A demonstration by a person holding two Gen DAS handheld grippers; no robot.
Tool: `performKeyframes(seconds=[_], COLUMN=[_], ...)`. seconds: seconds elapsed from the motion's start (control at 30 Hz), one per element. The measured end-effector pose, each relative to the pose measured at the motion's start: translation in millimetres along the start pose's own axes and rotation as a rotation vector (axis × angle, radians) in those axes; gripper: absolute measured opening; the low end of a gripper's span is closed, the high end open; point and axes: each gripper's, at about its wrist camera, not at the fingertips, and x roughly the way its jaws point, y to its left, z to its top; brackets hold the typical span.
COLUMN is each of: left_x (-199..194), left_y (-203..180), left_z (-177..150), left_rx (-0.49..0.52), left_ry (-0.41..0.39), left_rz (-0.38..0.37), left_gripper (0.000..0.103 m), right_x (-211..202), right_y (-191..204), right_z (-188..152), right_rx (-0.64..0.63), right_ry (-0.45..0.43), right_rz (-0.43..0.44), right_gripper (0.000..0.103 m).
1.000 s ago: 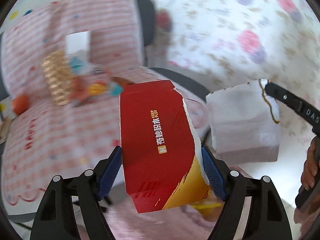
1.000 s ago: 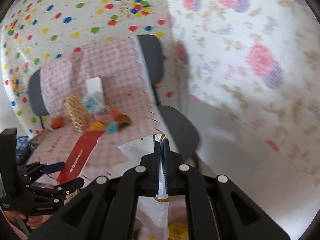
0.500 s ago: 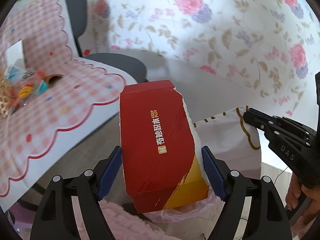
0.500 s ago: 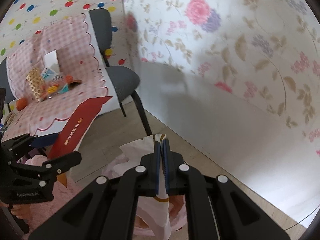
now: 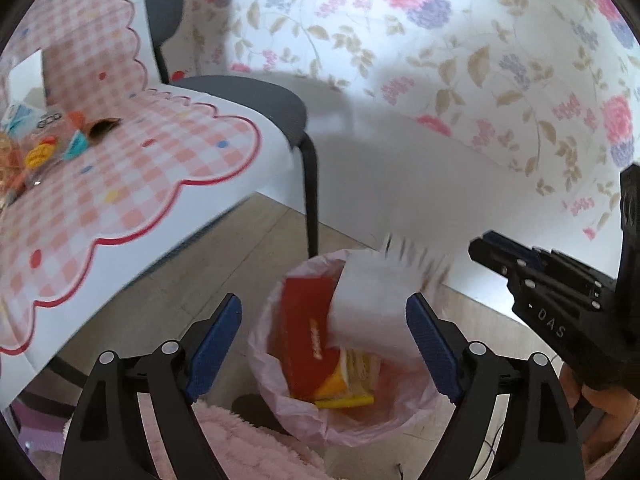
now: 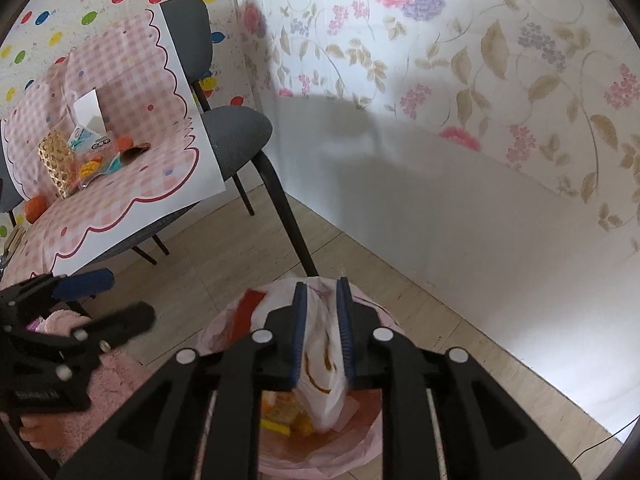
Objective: Collect trash
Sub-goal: 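Grasp the red snack box with the left tool while the right tool carries the paper bag to the bin, then release the red box and paper bag into the pink bin with both tools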
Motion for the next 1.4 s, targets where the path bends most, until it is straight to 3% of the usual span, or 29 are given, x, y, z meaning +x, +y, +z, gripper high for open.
performKeyframes(seconds=[0.13, 0.3, 0.53, 0.8, 1.03, 1.1, 1.17, 1.27, 1.4], left_x=[-20, -48, -79, -110, -134, -138, -142, -142, -134], left_y=[17, 43, 75, 136, 191, 205, 219, 245, 274], left_z=[4, 7, 5, -11, -15, -13, -9, -2, 6], left_rx=[-0.04, -0.1, -0.143, -0.261, -0.349, -0.369, -0.388, -0.412, -0.427], left_ry=[-0.053, -0.122, -0.174, -0.182, -0.187, -0.192, -0.198, -0.199, -0.183], left_rz=[0.041, 0.102, 0.208, 0.344, 0.47, 0.501, 0.528, 0.571, 0.599], left_gripper=[0.084, 0.084, 0.084, 0.084, 0.084, 0.084, 0.084, 0.087, 0.087], right_x=[-7, -33, -53, -29, 0, 10, 19, 38, 64], right_y=[3, 13, 41, 100, 164, 179, 195, 228, 270], right_z=[5, 19, 45, 74, 98, 107, 114, 127, 139], right_rx=[-0.019, -0.036, -0.07, -0.164, -0.287, -0.302, -0.326, -0.374, -0.436], right_ry=[-0.002, -0.066, -0.137, -0.098, -0.089, -0.081, -0.086, -0.087, -0.087], right_rz=[0.001, 0.016, 0.101, 0.272, 0.346, 0.367, 0.378, 0.386, 0.379], right_gripper=[0.016, 0.016, 0.016, 0.016, 0.016, 0.019, 0.03, 0.039, 0.044])
